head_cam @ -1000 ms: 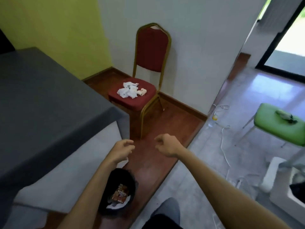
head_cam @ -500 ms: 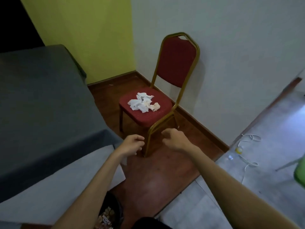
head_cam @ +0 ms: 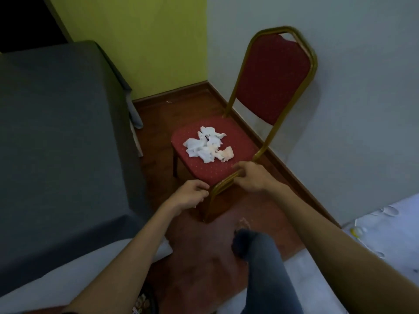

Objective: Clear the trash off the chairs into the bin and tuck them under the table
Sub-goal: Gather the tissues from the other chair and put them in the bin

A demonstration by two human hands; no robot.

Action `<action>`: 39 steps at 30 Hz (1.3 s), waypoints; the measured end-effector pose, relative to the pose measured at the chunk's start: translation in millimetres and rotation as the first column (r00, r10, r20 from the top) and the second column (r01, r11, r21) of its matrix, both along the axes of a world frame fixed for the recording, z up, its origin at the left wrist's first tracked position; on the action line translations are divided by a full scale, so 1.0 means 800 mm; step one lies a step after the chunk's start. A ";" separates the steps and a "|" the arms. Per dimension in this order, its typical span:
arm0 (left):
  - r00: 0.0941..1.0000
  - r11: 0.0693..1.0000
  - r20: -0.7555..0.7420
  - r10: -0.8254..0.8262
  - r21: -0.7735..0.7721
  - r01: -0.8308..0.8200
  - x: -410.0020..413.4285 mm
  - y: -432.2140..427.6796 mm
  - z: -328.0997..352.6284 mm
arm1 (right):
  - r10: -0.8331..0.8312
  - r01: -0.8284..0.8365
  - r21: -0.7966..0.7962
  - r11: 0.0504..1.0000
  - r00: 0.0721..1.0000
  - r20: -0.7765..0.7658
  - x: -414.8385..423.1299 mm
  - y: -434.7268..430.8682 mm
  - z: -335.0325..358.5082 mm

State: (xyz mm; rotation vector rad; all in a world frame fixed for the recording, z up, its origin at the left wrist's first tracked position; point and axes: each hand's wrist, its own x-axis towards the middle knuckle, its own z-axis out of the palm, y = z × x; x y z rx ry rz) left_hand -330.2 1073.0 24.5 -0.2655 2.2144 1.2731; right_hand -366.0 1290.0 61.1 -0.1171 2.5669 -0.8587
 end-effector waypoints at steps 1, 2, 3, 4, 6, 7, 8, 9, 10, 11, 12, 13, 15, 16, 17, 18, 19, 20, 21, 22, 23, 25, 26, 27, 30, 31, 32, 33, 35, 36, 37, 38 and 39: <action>1.000 1.000 0.010 0.013 -0.008 -0.013 -0.021 0.002 -0.006 | 0.010 -0.010 0.001 1.000 1.000 0.013 -0.025 0.004 -0.009; 1.000 1.000 0.015 0.026 -0.017 -0.026 -0.043 0.005 -0.011 | 0.023 -0.023 0.008 1.000 0.999 0.024 -0.050 0.006 -0.020; 0.999 0.999 0.020 0.040 -0.027 -0.040 -0.065 0.006 -0.018 | 0.039 -0.040 0.021 0.999 0.999 0.037 -0.077 0.007 -0.033; 0.998 0.998 0.028 0.056 -0.038 -0.055 -0.087 0.007 -0.025 | 0.058 -0.060 0.040 0.997 0.997 0.052 -0.104 0.007 -0.047; 0.994 0.994 0.049 0.094 -0.063 -0.091 -0.133 0.009 -0.043 | 0.100 -0.107 0.078 0.991 0.991 0.090 -0.160 0.004 -0.078; 0.992 0.991 0.059 0.113 -0.077 -0.109 -0.157 0.009 -0.053 | 0.121 -0.131 0.091 0.987 0.987 0.104 -0.188 0.002 -0.095; 0.989 0.987 0.061 0.134 -0.094 -0.128 -0.182 0.010 -0.064 | 0.147 -0.158 0.100 0.982 0.983 0.110 -0.216 -0.001 -0.112; 0.986 0.982 0.057 0.154 -0.120 -0.147 -0.206 0.011 -0.075 | 0.180 -0.192 0.117 0.974 0.978 0.109 -0.244 -0.004 -0.127; 0.986 0.976 0.042 0.164 -0.153 -0.156 -0.230 0.012 -0.087 | 0.223 -0.237 0.144 0.961 0.969 0.106 -0.270 -0.008 -0.143; 0.987 0.970 0.022 0.158 -0.188 -0.151 -0.254 0.013 -0.098 | 0.274 -0.290 0.169 0.942 0.955 0.111 -0.294 -0.012 -0.158; 0.991 0.966 -0.006 0.136 -0.222 -0.134 -0.273 0.015 -0.107 | 0.324 -0.342 0.186 0.921 0.938 0.123 -0.313 -0.015 -0.169; 0.994 0.957 -0.026 0.111 -0.267 -0.114 -0.299 0.017 -0.122 | 0.367 -0.391 0.198 0.899 0.918 0.150 -0.339 -0.017 -0.187; 0.998 0.916 -0.055 0.020 -0.399 -0.040 -0.333 0.019 -0.144 | 0.443 -0.476 0.230 0.849 0.878 0.182 -0.372 -0.019 -0.209; 0.998 0.885 -0.061 -0.034 -0.466 0.002 -0.354 0.020 -0.158 | 0.488 -0.523 0.249 0.815 0.852 0.191 -0.393 -0.021 -0.223; 0.995 0.850 -0.054 -0.087 -0.525 0.046 -0.375 0.021 -0.174 | 0.524 -0.560 0.272 0.782 0.828 0.200 -0.413 -0.023 -0.238; 0.990 0.816 -0.036 -0.139 -0.571 0.094 -0.392 0.022 -0.188 | 0.552 -0.589 0.291 0.754 0.808 0.206 -0.429 -0.025 -0.250; 0.985 0.792 -0.002 -0.174 -0.594 0.139 -0.407 0.024 -0.201 | 0.576 -0.614 0.301 0.730 0.789 0.213 -0.442 -0.026 -0.262; 0.982 0.787 0.039 -0.183 -0.593 0.170 -0.418 0.025 -0.213 | 0.595 -0.633 0.301 0.713 0.774 0.216 -0.452 -0.028 -0.273; 0.982 0.799 0.078 -0.173 -0.572 0.186 -0.428 0.026 -0.225 | 0.610 -0.647 0.297 0.702 0.762 0.217 -0.461 -0.029 -0.284; 0.980 0.816 0.112 -0.162 -0.543 0.197 -0.434 0.027 -0.237 | 0.620 -0.656 0.295 0.695 0.754 0.217 -0.467 -0.030 -0.294; 0.978 0.829 0.138 -0.159 -0.519 0.208 -0.435 0.027 -0.247 | 0.624 -0.657 0.298 0.693 0.753 0.211 -0.470 -0.031 -0.304; 0.975 0.819 0.140 -0.171 -0.530 0.220 -0.430 0.030 -0.263 | 0.632 -0.637 0.330 0.696 0.763 0.140 -0.469 -0.033 -0.321; 0.982 0.802 0.114 -0.153 -0.566 0.191 -0.424 0.034 -0.268 | 0.634 -0.622 0.343 0.704 0.768 0.090 -0.466 -0.033 -0.327; 0.990 0.779 0.066 -0.122 -0.612 0.137 -0.415 0.039 -0.271 | 0.632 -0.608 0.338 0.719 0.773 0.045 -0.462 -0.032 -0.332; 0.992 0.764 -0.122 -0.041 -0.644 -0.047 -0.393 0.047 -0.275 | 0.561 -0.545 0.213 0.811 0.828 -0.021 -0.443 -0.028 -0.340; 0.987 0.792 -0.157 -0.017 -0.605 -0.083 -0.388 0.048 -0.274 | 0.532 -0.518 0.189 0.834 0.847 -0.024 -0.433 -0.028 -0.339; 0.984 0.824 -0.175 -0.006 -0.559 -0.095 -0.384 0.048 -0.273 | 0.504 -0.492 0.177 0.852 0.864 -0.022 -0.423 -0.029 -0.337; 0.985 0.851 -0.171 -0.006 -0.518 -0.085 -0.381 0.048 -0.269 | 0.474 -0.465 0.164 0.870 0.880 -0.019 -0.411 -0.031 -0.334; 0.992 0.895 -0.123 0.023 -0.440 -0.075 -0.369 0.049 -0.257 | 0.414 -0.409 0.116 0.905 0.910 -0.024 -0.385 -0.037 -0.325; 0.992 0.909 -0.113 0.052 -0.405 -0.094 -0.360 0.048 -0.250 | 0.387 -0.383 0.088 0.919 0.921 -0.034 -0.370 -0.041 -0.320; 0.989 0.918 -0.126 0.083 -0.377 -0.125 -0.348 0.045 -0.242 | 0.361 -0.358 0.063 0.931 0.931 -0.050 -0.354 -0.044 -0.313; 0.980 0.922 -0.163 0.115 -0.350 -0.166 -0.332 0.042 -0.234 | 0.335 -0.333 0.042 0.942 0.940 -0.070 -0.337 -0.048 -0.306; 0.966 0.923 -0.211 0.153 -0.318 -0.215 -0.314 0.038 -0.224 | 0.305 -0.305 0.020 0.952 0.947 -0.095 -0.320 -0.052 -0.298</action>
